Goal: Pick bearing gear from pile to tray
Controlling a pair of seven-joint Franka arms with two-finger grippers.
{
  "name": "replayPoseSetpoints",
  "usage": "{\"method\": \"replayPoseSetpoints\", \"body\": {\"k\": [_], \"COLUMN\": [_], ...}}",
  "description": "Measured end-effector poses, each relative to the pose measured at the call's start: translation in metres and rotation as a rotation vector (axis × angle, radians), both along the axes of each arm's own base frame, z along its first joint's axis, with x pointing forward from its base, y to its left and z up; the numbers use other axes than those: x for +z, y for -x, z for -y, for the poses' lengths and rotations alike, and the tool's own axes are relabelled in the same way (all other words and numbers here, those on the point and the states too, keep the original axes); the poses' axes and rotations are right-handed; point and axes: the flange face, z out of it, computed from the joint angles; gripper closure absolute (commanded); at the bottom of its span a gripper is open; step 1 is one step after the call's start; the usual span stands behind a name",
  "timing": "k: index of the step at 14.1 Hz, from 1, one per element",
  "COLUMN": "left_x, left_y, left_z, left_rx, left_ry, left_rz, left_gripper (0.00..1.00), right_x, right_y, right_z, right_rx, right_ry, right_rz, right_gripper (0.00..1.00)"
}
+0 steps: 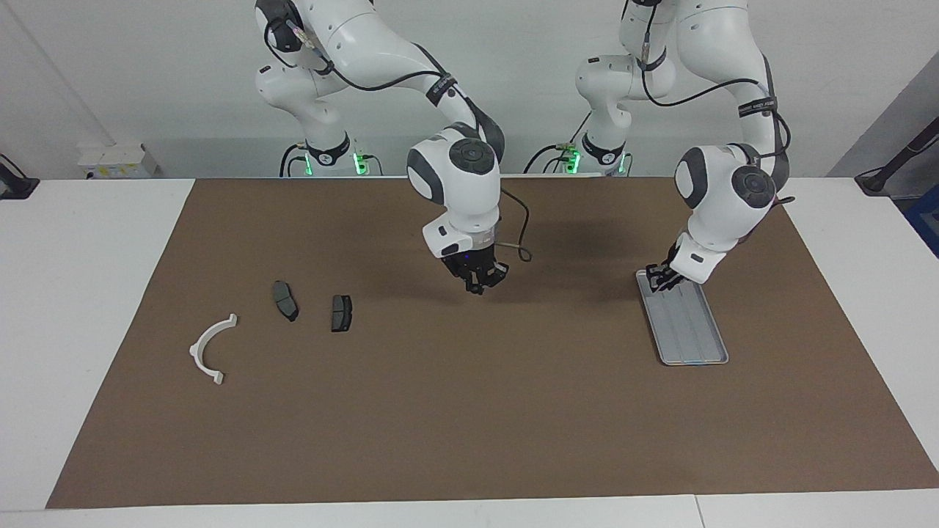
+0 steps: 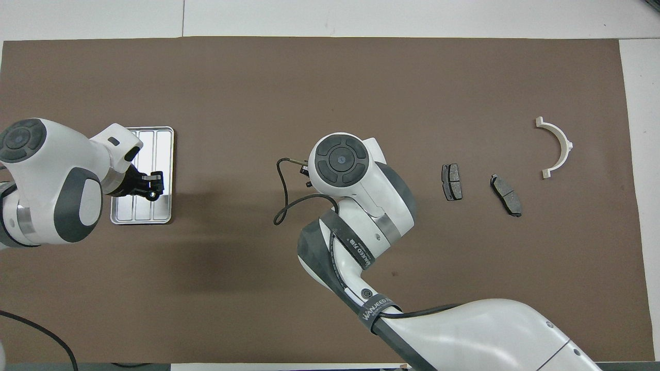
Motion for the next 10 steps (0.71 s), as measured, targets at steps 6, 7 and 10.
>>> {"method": "replayPoseSetpoints", "body": {"k": [6,7,10], "left_x": [-0.016,-0.016,-0.017], "left_y": [0.009,0.009,0.009], "left_z": [-0.004,-0.009,-0.018], "left_rx": [0.003,0.007,0.016], "left_ry": [-0.001,-0.001,0.000], "left_rz": [-0.010,-0.011,-0.012], "left_gripper": [0.84,0.83,0.83], "right_x": [-0.047,-0.050,-0.053], "right_y": [0.009,0.009,0.011], "right_z": [0.016,0.018,0.018], "right_rx": [0.009,0.009,0.011], "right_ry": [0.028,0.029,0.031], "right_rz": [-0.040,-0.042,-0.046], "right_gripper": [1.00,1.00,1.00]}}
